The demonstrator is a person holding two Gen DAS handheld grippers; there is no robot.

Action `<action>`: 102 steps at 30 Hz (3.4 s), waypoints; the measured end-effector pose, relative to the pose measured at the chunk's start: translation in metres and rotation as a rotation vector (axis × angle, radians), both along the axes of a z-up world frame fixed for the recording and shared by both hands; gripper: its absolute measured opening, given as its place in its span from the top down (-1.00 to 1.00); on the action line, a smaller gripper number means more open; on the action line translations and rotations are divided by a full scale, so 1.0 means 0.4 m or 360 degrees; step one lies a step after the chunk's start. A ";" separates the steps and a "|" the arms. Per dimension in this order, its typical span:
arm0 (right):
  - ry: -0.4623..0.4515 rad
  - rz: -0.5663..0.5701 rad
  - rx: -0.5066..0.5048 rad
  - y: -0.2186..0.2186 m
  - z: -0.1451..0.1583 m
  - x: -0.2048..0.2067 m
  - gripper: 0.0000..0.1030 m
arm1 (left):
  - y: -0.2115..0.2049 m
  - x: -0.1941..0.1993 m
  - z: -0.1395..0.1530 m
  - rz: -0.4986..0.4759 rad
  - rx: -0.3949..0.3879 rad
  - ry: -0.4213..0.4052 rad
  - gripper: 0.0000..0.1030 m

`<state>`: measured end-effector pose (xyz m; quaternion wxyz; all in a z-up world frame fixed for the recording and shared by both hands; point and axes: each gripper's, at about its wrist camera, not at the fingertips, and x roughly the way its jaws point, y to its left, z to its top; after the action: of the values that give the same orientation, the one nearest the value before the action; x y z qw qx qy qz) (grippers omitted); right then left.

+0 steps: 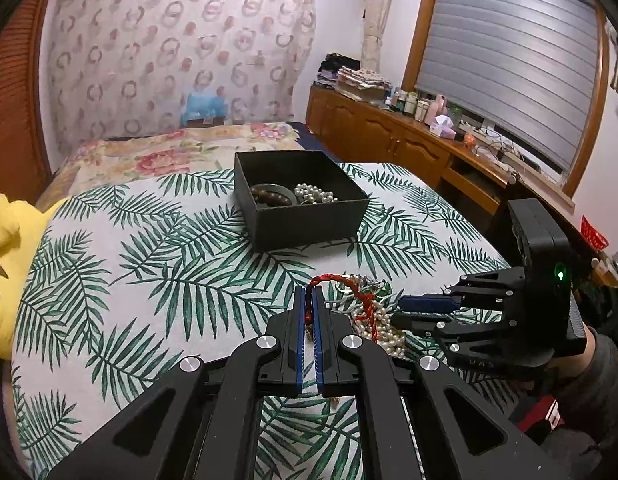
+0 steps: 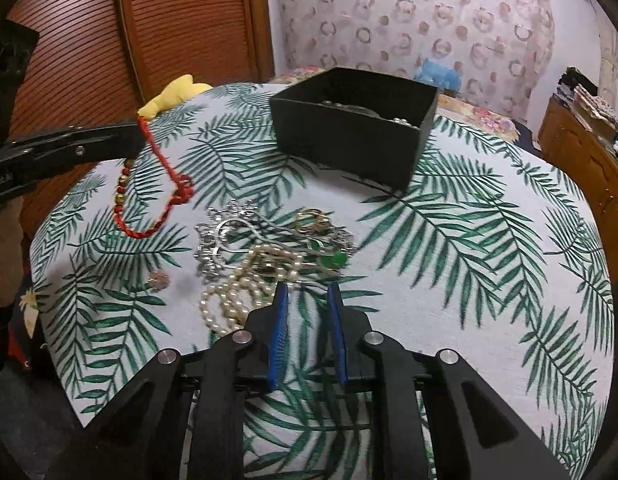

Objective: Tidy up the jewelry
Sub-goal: 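Grasp the pearl necklace with the right tool while the left tool holds the red bracelet, then lower the red bracelet into the box with the left tool while the right tool lowers the pearls, then open both tools over the black box and withdraw them toward the remaining jewelry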

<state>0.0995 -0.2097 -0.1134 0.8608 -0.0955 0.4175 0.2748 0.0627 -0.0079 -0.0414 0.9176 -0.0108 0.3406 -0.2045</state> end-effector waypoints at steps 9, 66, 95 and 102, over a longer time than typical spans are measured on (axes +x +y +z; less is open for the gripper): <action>-0.0030 -0.0011 -0.0086 0.012 0.000 0.005 0.58 | 0.003 -0.002 -0.003 -0.0001 -0.0003 0.0000 0.95; -0.0638 -0.0087 0.0143 -0.097 0.470 0.117 0.89 | -0.013 0.124 0.131 0.0009 0.0038 -0.0166 0.94; -0.0654 -0.0009 0.0241 -0.050 0.489 0.365 0.89 | -0.067 0.380 0.028 0.0014 0.0074 0.0025 0.94; -0.0507 -0.0015 0.0208 -0.023 0.374 0.405 0.89 | -0.063 0.385 0.016 0.0019 0.0067 0.0053 0.94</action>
<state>0.2615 -0.2189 0.0362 0.9218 -0.0798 0.2574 0.2787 0.2168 -0.0331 -0.0349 0.9130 0.0030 0.3601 -0.1917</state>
